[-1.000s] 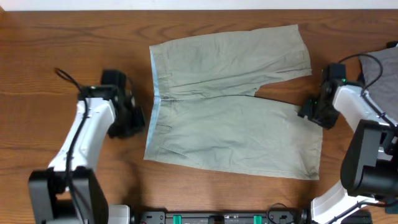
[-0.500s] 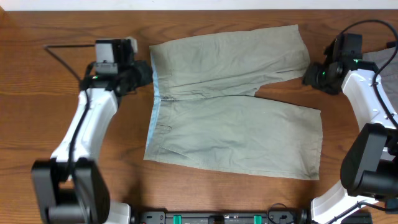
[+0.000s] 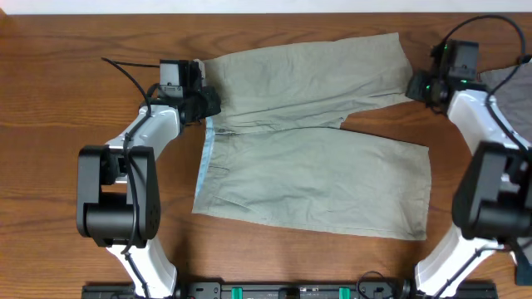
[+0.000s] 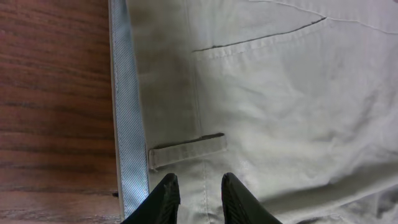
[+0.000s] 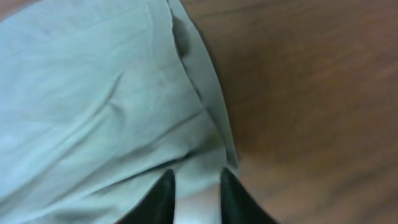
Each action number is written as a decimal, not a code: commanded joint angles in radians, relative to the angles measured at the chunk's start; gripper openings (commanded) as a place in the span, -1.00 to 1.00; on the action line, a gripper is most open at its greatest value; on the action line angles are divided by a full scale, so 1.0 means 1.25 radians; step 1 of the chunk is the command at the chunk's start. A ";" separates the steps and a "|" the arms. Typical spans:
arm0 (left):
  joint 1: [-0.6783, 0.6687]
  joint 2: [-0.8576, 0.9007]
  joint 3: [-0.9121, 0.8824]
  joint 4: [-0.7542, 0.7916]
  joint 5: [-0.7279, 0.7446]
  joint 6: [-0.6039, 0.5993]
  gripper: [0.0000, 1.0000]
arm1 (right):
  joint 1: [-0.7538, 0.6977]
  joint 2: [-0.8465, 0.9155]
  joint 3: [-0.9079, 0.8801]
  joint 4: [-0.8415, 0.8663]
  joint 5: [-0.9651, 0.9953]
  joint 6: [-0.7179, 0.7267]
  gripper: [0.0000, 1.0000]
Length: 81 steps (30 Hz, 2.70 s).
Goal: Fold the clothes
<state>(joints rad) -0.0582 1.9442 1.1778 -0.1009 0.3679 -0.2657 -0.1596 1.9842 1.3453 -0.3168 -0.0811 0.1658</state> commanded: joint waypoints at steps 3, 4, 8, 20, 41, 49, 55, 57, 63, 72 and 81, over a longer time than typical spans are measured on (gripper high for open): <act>0.000 0.008 0.003 0.005 0.007 -0.001 -0.49 | -0.008 0.103 -0.005 0.053 0.009 -0.047 -0.32; 0.000 0.008 0.003 0.005 0.007 0.000 -0.48 | -0.010 0.118 -0.005 0.058 0.009 -0.047 -0.31; 0.000 0.008 0.003 0.005 0.004 0.003 -0.49 | -0.016 0.161 -0.005 0.036 0.011 -0.047 -0.52; 0.000 0.015 0.003 0.047 -0.068 0.020 -0.63 | -0.040 0.168 -0.005 -0.121 0.128 -0.047 -0.72; -0.024 0.151 0.004 0.354 -0.025 -0.001 -0.68 | -0.045 0.168 -0.005 -0.196 0.128 -0.042 -0.59; -0.024 0.207 0.004 0.362 -0.081 0.002 -0.70 | -0.046 0.168 -0.005 -0.216 0.143 -0.038 -0.59; -0.024 0.207 0.004 0.289 -0.122 0.096 -0.70 | -0.055 0.168 -0.005 -0.258 0.292 0.005 -0.60; -0.021 0.207 0.004 0.271 -0.123 0.118 -0.70 | -0.063 0.168 -0.005 -0.251 0.298 0.005 -0.60; -0.005 0.207 0.004 0.255 -0.128 0.123 -0.70 | -0.087 0.168 -0.005 -0.216 0.259 0.004 -0.57; 0.001 0.207 0.004 0.245 -0.128 0.123 -0.70 | -0.097 0.168 -0.005 -0.222 0.246 0.004 -0.53; 0.001 0.120 0.049 0.267 -0.128 0.122 -0.68 | -0.096 0.136 0.027 -0.213 0.165 -0.021 0.16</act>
<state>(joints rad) -0.0929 2.1464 1.2236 0.2497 0.2913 -0.1291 -0.2546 2.0991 1.4067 -0.5648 0.0845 0.1741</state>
